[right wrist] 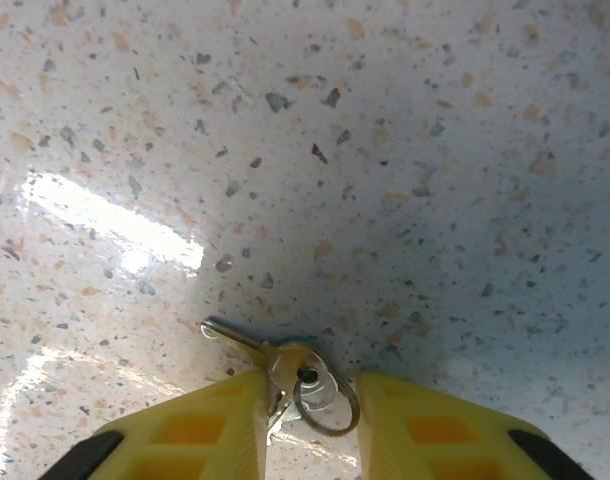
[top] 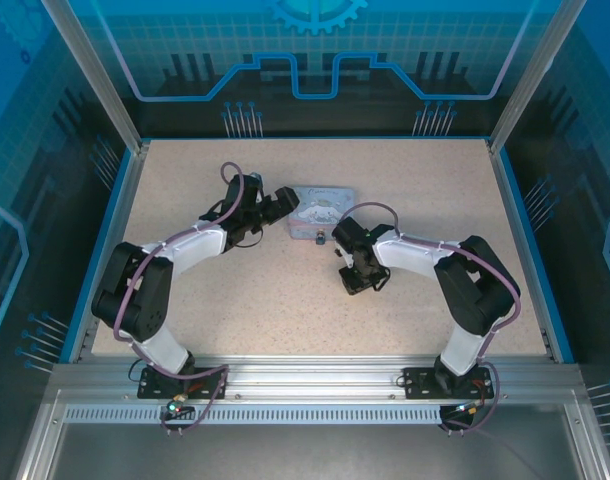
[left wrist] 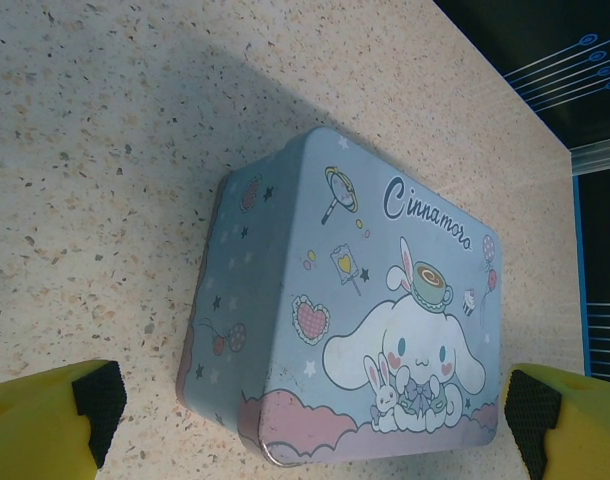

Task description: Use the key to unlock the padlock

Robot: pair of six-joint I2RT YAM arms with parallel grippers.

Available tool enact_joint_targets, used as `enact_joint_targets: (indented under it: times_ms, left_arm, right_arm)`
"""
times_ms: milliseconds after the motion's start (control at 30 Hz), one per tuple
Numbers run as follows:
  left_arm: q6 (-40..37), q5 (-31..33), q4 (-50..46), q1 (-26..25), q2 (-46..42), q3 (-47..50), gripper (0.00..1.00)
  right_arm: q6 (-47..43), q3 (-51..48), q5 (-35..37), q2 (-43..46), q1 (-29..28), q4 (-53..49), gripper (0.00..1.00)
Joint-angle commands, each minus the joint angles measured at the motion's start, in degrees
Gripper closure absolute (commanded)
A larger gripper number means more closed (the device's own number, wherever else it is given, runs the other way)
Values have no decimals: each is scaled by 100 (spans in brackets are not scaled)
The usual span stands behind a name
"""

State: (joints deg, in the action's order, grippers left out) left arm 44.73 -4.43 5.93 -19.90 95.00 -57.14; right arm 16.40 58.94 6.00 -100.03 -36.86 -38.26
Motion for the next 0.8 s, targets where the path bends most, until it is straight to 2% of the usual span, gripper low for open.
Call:
enact_joint_targets:
  times_ms: [0, 100, 200, 433, 733, 767]
  left_arm:
    - [-8, -138, 127, 56, 60, -78, 1]
    - [-8, -159, 137, 65, 62, -78, 1]
    - [1, -177, 146, 69, 71, -84, 1]
    - [13, -173, 136, 73, 54, -82, 1]
    - [42, -160, 153, 74, 21, -43, 1]
    - [45, -156, 153, 67, 23, -38, 1]
  right_arm:
    - [-40, 70, -32, -155, -67, -57, 73]
    - [-67, 100, -33, -148, -67, -85, 78]
    - [-83, 126, -34, -122, -62, -100, 88]
    - [-89, 162, -73, -30, -62, -125, 100]
    - [-23, -24, -258, 224, 5, -100, 100]
    - [-23, -60, -249, 242, 7, -89, 98]
